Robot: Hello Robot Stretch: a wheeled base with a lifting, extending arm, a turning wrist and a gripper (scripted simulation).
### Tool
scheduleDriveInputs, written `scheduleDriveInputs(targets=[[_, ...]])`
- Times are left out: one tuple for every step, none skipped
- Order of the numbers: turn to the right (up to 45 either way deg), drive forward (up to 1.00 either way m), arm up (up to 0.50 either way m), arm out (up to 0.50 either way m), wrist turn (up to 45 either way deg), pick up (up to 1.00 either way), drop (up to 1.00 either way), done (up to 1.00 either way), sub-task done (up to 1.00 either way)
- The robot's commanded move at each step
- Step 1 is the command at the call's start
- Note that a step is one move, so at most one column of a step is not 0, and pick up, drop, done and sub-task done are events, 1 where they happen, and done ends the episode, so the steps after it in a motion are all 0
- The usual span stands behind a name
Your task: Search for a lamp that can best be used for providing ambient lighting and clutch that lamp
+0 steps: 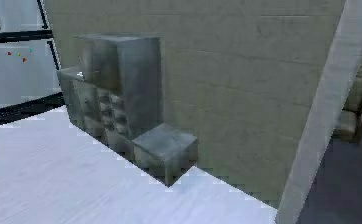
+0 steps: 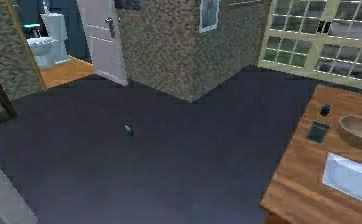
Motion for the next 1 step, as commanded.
scheduleDriveInputs(targets=[[45.0,0.00,0.00,0.00,0.0,0.00,0.00,0.00,0.00]])
